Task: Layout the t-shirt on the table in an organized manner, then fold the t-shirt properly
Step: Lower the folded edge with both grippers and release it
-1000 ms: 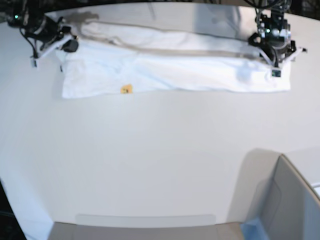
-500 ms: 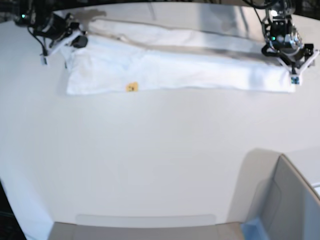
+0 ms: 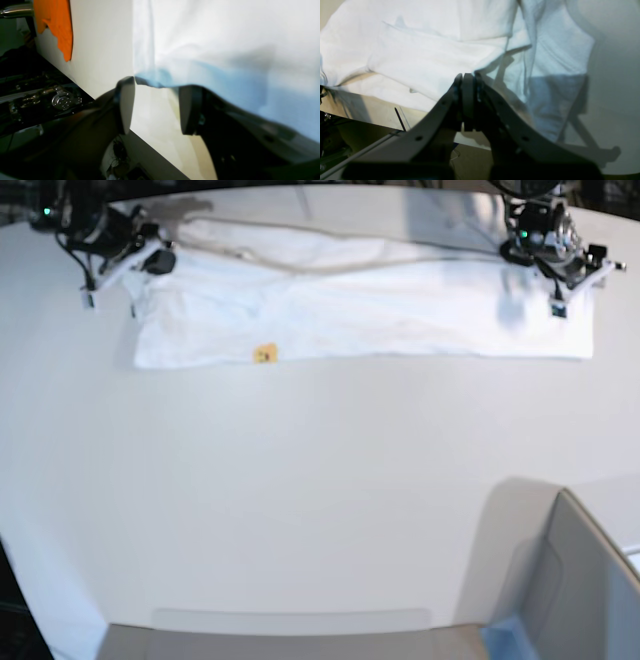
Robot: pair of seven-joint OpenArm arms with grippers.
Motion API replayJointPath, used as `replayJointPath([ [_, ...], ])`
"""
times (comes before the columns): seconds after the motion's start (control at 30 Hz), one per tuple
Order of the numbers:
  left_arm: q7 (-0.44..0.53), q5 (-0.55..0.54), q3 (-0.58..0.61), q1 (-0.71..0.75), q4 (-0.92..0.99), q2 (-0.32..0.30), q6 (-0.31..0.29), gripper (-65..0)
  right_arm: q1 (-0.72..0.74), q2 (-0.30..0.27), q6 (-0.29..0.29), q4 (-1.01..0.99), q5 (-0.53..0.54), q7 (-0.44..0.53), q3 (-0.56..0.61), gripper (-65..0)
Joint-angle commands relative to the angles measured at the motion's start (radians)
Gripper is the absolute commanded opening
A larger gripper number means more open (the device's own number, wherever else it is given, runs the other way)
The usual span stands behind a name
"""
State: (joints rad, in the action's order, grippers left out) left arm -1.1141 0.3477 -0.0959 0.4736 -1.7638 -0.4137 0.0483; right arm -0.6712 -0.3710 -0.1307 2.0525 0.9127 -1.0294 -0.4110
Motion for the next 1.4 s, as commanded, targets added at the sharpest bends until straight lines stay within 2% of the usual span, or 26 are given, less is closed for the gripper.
replayJointPath([
  [0.0, 0.018, 0.006, -0.011, 0.000, -0.029, -0.012, 0.008, -32.2, -0.005, -0.010, 0.006, 0.013, 0.009, 0.008, -0.006, -65.0],
  [0.27, 0.016, 0.011, -0.015, 0.017, -0.040, -0.014, 0.009, -31.1, -0.006, -0.010, 0.006, 0.013, 0.009, 0.008, -0.006, -65.0],
  [0.53, -0.008, 0.215, -0.014, 0.021, -0.037, -0.009, 0.009, -31.1, -0.006, -0.010, 0.006, 0.013, 0.009, 0.008, -0.006, -65.0],
  [0.9, -0.024, 0.221, -0.005, 0.049, -0.035, -0.009, 0.006, -31.1, -0.043, -0.010, 0.003, 0.013, 0.009, 0.007, -0.006, -64.7],
  [1.07, -0.024, 0.221, -0.005, 0.049, -0.035, -0.009, 0.006, -31.1, -0.063, -0.010, 0.001, 0.015, 0.012, 0.007, -0.009, -49.9],
  [1.13, -0.024, 0.219, -0.005, 0.049, -0.035, -0.009, 0.006, -31.1, -0.065, -0.012, 0.001, 0.015, 0.016, 0.007, -0.009, -46.4],
  [1.27, -0.024, 0.219, -0.005, 0.047, -0.035, -0.009, 0.005, -31.1, -0.061, -0.020, 0.001, 0.015, 0.082, 0.007, -0.010, -45.1],
  [1.37, -0.024, 0.219, -0.003, 0.047, -0.035, -0.007, 0.005, -31.1, -0.065, -0.029, 0.001, 0.017, 0.187, -0.027, -0.015, -45.0],
])
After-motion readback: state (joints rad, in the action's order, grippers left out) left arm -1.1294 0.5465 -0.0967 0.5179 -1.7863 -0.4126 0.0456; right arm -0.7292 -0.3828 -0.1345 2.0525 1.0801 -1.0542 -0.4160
